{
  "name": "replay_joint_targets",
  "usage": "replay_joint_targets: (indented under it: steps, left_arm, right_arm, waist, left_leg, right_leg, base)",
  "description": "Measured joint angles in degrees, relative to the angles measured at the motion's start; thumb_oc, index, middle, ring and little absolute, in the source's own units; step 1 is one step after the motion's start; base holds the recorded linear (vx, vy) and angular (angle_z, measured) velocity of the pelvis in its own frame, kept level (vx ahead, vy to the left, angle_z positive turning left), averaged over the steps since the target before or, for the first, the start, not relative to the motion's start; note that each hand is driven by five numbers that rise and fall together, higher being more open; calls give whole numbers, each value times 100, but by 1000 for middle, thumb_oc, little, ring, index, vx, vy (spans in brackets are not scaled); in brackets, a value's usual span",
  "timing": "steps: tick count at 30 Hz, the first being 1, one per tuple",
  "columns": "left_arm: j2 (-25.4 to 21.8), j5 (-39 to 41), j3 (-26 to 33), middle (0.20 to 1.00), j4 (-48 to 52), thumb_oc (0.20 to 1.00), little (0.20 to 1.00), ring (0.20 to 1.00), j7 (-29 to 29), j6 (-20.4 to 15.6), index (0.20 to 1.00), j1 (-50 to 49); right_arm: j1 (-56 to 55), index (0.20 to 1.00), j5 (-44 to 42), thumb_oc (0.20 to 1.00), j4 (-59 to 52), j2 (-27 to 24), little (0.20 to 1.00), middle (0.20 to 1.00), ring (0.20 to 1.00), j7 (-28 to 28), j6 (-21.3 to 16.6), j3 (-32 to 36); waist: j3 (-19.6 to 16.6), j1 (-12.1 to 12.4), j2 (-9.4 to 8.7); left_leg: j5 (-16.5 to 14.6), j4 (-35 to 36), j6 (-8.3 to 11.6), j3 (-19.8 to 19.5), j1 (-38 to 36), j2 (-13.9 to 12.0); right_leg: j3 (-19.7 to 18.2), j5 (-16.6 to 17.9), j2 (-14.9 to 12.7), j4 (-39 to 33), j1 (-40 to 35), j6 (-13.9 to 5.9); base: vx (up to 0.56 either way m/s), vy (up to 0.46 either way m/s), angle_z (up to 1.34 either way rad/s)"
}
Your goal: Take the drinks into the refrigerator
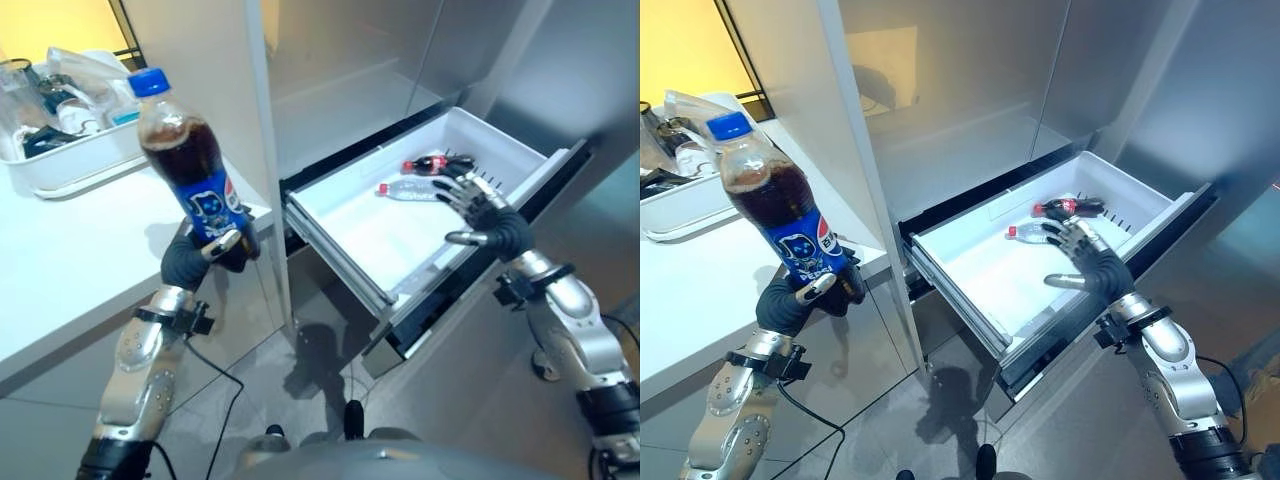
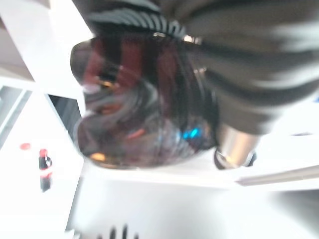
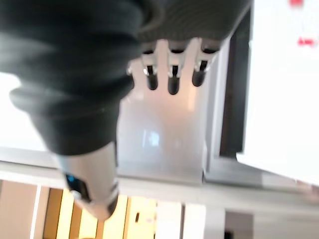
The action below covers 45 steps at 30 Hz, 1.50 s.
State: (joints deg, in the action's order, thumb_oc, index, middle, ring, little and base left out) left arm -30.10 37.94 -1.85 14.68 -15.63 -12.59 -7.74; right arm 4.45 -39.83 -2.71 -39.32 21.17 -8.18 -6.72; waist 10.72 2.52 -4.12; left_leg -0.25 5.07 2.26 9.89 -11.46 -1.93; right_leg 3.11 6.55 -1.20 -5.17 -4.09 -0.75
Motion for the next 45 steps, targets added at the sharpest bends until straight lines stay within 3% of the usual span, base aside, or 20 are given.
replay_joint_targets:
  steps: [8,14,27,45]
  left_arm:
    - [-665,226,-1092,200,3,200,200,200,-418,264,200,173]
    - [-1088,146,-1801,200,-14,200,200,200,-724,426,200,444]
    - [-1350,-134,-2199,200,-81,200,200,200,-932,456,200,578]
    - [-1366,-599,-2191,200,-138,200,200,200,-949,423,200,591]
  right_arm:
    - [1036,1000,-935,1000,468,-363,1000,1000,1000,472,455,-1221]
    - [2093,1000,-1388,1000,543,-32,1000,1000,1000,533,481,-1927]
    - [2472,1000,-1489,1000,498,507,1000,1000,1000,587,520,-2565]
    - [2459,1000,-1560,1000,-158,386,1000,1000,1000,933,1138,-3249]
  waist:
    - [-41,9,11]
    - [-132,5,77]
    - [-211,135,165]
    - [-259,142,237]
  left_leg:
    - [6,1,-8,-68,-29,7]
    - [8,-1,-7,-45,-111,6]
    - [1,0,1,90,-185,2]
    - [-3,0,3,49,-176,3]
  right_leg:
    - [59,-25,-19,0,-59,-25]
    - [44,-12,-10,-1,-130,1]
    - [-64,-26,2,0,-146,-20]
    - [-20,-26,1,0,-150,-20]
  base:
    - [-7,-4,5]
    - [0,0,0]
    - [-8,-5,-4]
    - [0,0,0]
